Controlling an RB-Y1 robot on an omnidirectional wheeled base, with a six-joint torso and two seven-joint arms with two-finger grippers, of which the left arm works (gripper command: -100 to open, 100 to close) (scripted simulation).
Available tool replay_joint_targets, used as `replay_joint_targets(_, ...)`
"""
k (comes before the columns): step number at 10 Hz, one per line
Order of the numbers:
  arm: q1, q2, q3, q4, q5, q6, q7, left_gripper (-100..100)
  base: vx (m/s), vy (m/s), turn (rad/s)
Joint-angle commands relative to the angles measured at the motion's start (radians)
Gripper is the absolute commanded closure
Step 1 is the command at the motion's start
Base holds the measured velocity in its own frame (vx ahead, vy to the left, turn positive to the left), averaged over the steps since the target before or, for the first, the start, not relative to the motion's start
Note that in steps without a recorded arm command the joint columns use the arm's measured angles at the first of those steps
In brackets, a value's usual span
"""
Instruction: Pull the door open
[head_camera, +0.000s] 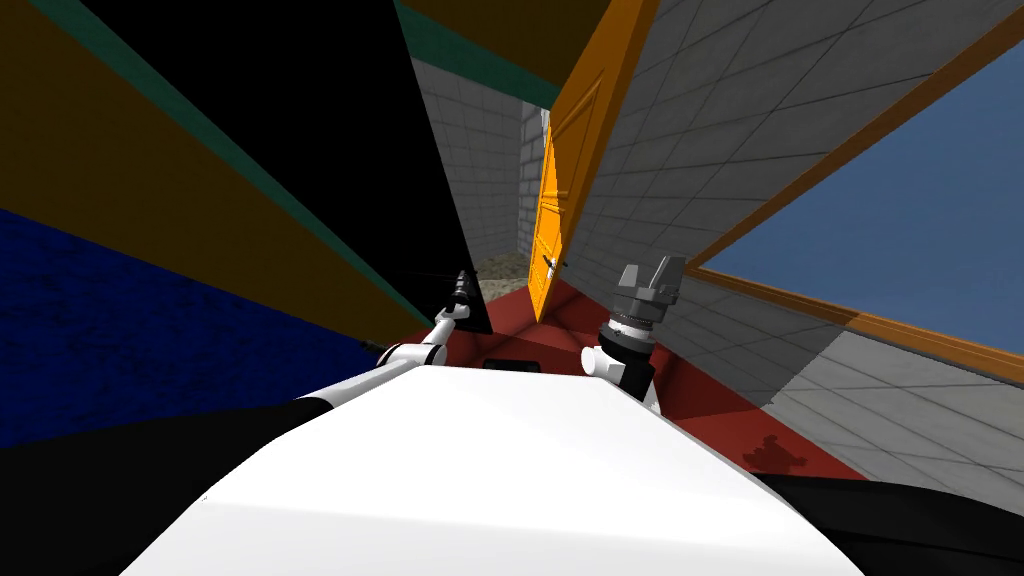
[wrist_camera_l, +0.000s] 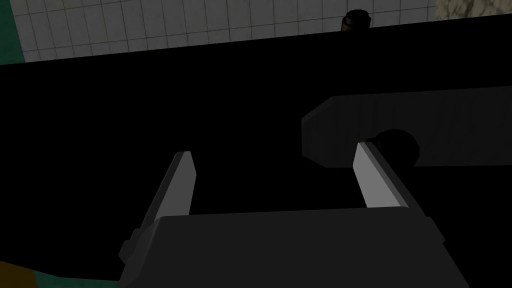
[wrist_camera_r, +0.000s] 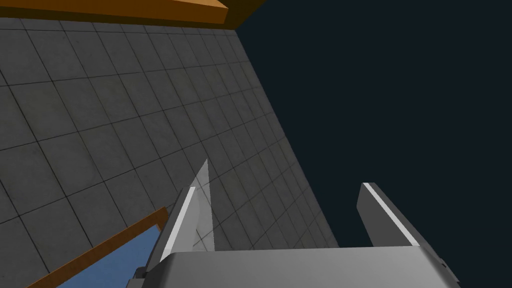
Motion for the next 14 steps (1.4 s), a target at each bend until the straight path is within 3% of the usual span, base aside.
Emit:
replay_joint_targets(1, 0.016, 0.004, -0.023, 0.027, -0.003, 0.010, 0.031, -100, -0.139, 0.162, -0.174)
replay_joint_targets(2, 0.016, 0.007, -0.038, 0.029, -0.006, 0.011, 0.048, -100, -0.138, 0.150, -0.133)
replay_joint_targets(4, 0.016, 0.007, -0.038, 0.029, -0.006, 0.011, 0.048, -100, -0.079, 0.067, -0.042)
replay_joint_targets(5, 0.016, 0.010, -0.059, 0.031, -0.009, 0.012, 0.072, -100, -0.090, 0.075, -0.070)
replay_joint_targets(9, 0.017, 0.016, -0.093, 0.035, -0.015, 0.014, 0.110, -100, -0.087, 0.128, -0.110)
replay_joint_targets(14, 0.017, 0.020, -0.111, 0.038, -0.018, 0.015, 0.131, -100, -0.082, 0.104, -0.043)
